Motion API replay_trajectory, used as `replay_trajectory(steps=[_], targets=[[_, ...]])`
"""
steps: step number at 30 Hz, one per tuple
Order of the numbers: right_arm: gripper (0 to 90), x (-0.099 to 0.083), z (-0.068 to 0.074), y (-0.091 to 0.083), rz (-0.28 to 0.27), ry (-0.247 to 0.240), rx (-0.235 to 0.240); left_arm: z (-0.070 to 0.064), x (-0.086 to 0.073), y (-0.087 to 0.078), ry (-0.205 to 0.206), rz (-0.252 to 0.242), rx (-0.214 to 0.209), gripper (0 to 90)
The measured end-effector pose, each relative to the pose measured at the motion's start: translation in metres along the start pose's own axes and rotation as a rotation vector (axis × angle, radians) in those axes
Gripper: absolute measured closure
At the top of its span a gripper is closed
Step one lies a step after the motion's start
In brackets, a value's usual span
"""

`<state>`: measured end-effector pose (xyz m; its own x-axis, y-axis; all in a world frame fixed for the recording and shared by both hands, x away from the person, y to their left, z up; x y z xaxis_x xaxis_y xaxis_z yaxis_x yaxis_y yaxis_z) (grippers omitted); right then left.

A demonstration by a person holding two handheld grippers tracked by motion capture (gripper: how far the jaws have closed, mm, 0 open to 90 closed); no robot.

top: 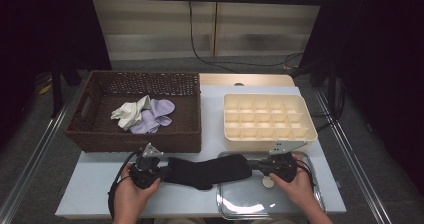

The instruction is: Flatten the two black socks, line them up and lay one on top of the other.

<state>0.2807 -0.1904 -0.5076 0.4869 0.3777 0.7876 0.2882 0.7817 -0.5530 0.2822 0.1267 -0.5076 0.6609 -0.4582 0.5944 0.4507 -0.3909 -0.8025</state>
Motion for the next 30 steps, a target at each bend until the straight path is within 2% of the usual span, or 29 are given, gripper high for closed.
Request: replay_trajectory(steps=[2,8,11,13,14,15,17,19,20,22,25,28,30], targets=[[90.0,0.000,0.000,0.001,0.008,-0.003,0.000,0.002,-0.003,0.004,-0.008,0.009,0.024,85.5],[89.6,-0.001,-0.003,0.002,0.010,-0.002,-0.004,0.003,-0.004,0.003,-0.031,0.004,0.000,84.2],[87.2,0.003,-0.006,-0.004,-0.012,0.005,-0.022,0.005,-0.002,-0.001,-0.024,0.000,0.021,81.1],[86.2,0.003,-0.010,-0.008,-0.025,0.013,-0.034,0.006,0.003,-0.007,-0.027,-0.039,0.056,77.7],[86.1,0.003,-0.012,-0.010,-0.030,0.015,-0.042,0.006,0.004,-0.009,-0.021,-0.048,0.058,76.8],[85.9,0.002,-0.013,-0.011,-0.030,0.022,-0.049,0.003,0.009,-0.011,-0.012,-0.070,0.036,76.8],[82.5,0.001,-0.014,-0.010,-0.026,0.035,-0.051,-0.002,0.012,-0.010,0.012,-0.095,0.027,75.7],[82.0,0.000,-0.013,-0.005,-0.008,0.028,-0.046,-0.008,0.013,-0.002,0.044,-0.088,0.005,75.0],[81.6,0.000,-0.012,-0.003,0.001,0.021,-0.052,-0.009,0.013,0.004,0.062,-0.089,0.012,74.1],[79.4,0.000,-0.011,0.003,0.014,0.024,-0.050,-0.007,0.008,0.014,0.068,-0.045,0.018,74.1],[75.6,0.000,-0.011,0.012,0.042,0.020,-0.067,-0.005,0.007,0.016,0.073,-0.062,0.010,75.5],[75.0,-0.003,-0.012,0.019,0.065,0.032,-0.072,-0.005,0.005,0.015,0.107,-0.057,0.029,77.4],[84.3,-0.004,-0.013,0.017,0.062,0.058,-0.056,-0.005,0.005,0.015,0.124,-0.044,0.043,79.1]])
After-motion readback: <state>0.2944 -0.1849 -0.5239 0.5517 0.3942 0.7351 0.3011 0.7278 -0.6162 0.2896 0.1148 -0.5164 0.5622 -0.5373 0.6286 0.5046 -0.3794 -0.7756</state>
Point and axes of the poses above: each handheld gripper's, and its own axes: y roughly forward along the jaws, x roughly out of its top, z roughly to its left, the point moved 7 cm from there along y, roughly forward along the jaws, and after that the axes turned 8 degrees about x, right-handed, at the moved point
